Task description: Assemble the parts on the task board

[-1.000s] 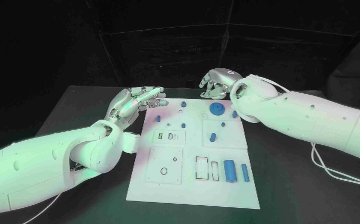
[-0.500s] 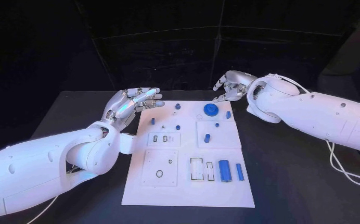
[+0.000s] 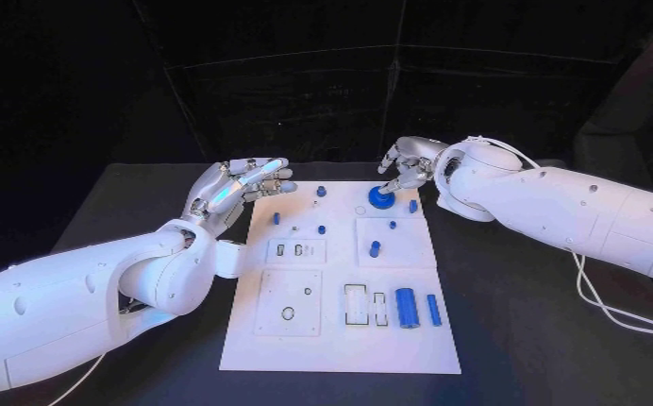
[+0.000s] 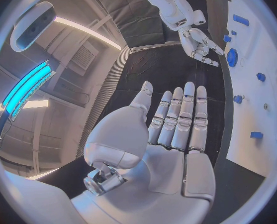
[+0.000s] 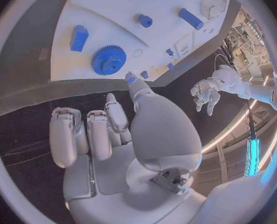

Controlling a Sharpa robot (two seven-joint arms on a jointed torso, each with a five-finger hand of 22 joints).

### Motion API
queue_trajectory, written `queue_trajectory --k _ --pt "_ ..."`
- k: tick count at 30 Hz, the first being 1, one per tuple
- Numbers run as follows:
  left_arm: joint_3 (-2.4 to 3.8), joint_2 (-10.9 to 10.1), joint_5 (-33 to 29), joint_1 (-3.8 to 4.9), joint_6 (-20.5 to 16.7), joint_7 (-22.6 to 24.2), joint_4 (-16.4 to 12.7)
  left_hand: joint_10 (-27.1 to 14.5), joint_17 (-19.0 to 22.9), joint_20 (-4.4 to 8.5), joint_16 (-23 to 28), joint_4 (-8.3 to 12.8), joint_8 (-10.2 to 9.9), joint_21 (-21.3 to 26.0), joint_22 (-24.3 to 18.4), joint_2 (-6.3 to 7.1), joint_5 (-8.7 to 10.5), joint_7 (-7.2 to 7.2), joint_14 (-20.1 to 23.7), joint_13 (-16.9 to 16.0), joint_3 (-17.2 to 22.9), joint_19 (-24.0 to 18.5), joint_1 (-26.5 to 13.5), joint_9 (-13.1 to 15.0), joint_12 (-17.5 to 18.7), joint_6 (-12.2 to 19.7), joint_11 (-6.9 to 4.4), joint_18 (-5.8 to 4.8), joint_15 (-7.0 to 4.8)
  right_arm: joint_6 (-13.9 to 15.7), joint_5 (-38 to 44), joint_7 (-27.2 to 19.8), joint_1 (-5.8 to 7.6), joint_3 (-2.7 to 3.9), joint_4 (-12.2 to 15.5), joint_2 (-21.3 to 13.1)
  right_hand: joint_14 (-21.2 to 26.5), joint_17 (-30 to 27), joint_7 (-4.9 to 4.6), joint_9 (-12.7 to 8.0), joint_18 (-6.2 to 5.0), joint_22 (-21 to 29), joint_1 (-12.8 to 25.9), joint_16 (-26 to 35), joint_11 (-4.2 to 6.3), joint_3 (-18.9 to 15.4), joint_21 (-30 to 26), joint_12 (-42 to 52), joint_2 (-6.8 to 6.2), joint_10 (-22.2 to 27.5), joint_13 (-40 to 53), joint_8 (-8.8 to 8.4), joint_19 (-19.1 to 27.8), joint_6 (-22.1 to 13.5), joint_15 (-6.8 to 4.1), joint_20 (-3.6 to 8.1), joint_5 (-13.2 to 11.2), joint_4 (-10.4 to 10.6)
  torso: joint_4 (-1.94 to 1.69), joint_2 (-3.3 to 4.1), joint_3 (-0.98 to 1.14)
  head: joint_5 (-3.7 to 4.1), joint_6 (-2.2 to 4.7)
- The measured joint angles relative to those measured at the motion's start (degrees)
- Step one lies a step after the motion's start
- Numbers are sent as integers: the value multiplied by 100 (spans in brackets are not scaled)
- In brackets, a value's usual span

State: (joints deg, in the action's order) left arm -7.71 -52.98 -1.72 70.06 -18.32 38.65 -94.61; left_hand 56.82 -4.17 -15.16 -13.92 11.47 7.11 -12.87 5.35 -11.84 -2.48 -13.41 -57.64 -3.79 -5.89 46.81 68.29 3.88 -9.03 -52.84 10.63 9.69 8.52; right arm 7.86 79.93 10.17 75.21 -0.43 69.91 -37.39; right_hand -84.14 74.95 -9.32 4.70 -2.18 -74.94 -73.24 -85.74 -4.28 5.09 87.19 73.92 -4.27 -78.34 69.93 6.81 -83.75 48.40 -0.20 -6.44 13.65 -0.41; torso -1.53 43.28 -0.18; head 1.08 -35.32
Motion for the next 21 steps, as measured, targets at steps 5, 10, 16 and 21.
queue_trajectory --k 5,10,16,21 --pt "0 3 -1 0 13 0 1 0 0 0 0 0 0 0 0 0 0 0 0 0 0 0 0 0 0 0 0 0 0 -72 114 -4 -68 -5 -71 65 0 0 0 10 0 0 -54 -6 9 0 0 135 54 -71 168 28 0 0 0 0 22 0 0 0 0 -12 -14" --pt "0 3 -2 0 25 0 4 0 0 0 0 0 0 0 0 0 0 0 0 0 0 0 0 0 0 0 0 0 0 -156 198 -5 -101 -5 -117 93 0 -1 0 16 -1 1 -52 -6 -1 0 0 171 52 -100 240 67 0 41 0 0 21 0 2 0 1 -14 -17" --pt "0 3 -4 0 32 0 7 0 -1 0 0 0 0 0 -4 0 0 0 0 0 0 0 0 0 0 0 0 0 0 -263 270 -1 -131 -6 -171 122 0 -1 0 16 -1 1 -52 -6 -1 0 0 199 53 -100 263 66 0 41 0 0 21 0 6 0 2 -18 -22" --pt "0 4 -4 0 36 0 12 0 -1 0 0 16 0 0 -4 0 0 0 -21 0 16 0 0 0 0 0 0 0 -21 -311 305 13 -157 -8 -216 150 0 -1 0 22 -1 1 -57 -6 -22 0 0 234 58 -121 286 95 0 41 0 0 53 0 9 0 7 -23 -28"
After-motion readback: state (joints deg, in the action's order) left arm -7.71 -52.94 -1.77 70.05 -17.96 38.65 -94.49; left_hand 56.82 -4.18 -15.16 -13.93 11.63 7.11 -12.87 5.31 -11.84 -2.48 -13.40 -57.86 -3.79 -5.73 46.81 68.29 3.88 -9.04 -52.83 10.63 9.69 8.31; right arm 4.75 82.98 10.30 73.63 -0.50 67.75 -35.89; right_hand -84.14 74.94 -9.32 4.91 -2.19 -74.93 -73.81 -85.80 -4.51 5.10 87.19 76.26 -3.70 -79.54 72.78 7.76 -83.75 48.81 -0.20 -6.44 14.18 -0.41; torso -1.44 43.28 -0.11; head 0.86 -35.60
